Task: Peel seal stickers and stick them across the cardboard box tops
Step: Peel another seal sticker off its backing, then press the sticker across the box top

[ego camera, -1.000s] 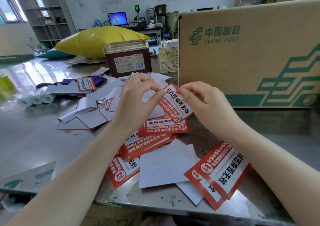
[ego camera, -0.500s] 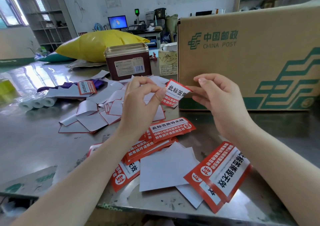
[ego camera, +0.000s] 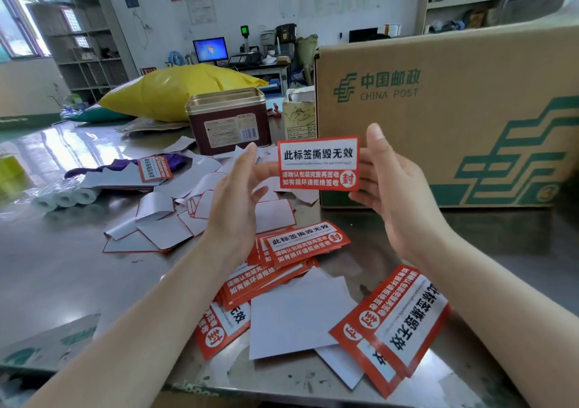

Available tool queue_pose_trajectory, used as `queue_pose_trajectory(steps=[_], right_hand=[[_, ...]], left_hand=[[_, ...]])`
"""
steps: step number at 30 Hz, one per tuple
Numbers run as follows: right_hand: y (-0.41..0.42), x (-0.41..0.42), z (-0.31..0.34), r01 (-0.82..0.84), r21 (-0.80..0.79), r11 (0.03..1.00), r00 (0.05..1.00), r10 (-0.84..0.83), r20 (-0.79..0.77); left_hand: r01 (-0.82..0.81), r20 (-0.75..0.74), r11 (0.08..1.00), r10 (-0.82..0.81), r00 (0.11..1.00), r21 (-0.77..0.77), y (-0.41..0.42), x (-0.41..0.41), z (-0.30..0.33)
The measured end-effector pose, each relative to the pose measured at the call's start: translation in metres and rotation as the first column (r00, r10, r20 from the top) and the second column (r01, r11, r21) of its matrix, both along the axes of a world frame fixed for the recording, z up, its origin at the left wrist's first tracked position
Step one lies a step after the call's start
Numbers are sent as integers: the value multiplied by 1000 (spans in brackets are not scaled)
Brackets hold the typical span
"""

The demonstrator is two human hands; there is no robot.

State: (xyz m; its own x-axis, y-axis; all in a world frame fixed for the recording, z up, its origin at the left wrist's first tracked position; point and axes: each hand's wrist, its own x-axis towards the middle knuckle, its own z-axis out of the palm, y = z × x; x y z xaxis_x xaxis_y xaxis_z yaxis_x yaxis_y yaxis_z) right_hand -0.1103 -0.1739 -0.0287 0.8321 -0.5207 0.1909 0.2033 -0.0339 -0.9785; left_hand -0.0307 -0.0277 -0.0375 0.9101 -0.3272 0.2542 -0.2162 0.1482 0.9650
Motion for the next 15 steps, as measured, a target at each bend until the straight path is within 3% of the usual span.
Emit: queue_pose_trajectory(steps=[4, 9, 15], right_hand=[[-4, -3, 1, 5, -88, 996, 995, 4, 99], [-10, -5, 1, 71, -217, 974, 988, -40, 146], [-8, -3, -2, 259, -494, 830, 964, -194, 180]], left_hand=[[44, -12, 998, -43, 999, 52, 0, 0, 1], [-9, 98, 985, -8, 995, 170, 2, -3, 6], [-125, 162, 973, 93, 982, 196, 0, 2, 14]])
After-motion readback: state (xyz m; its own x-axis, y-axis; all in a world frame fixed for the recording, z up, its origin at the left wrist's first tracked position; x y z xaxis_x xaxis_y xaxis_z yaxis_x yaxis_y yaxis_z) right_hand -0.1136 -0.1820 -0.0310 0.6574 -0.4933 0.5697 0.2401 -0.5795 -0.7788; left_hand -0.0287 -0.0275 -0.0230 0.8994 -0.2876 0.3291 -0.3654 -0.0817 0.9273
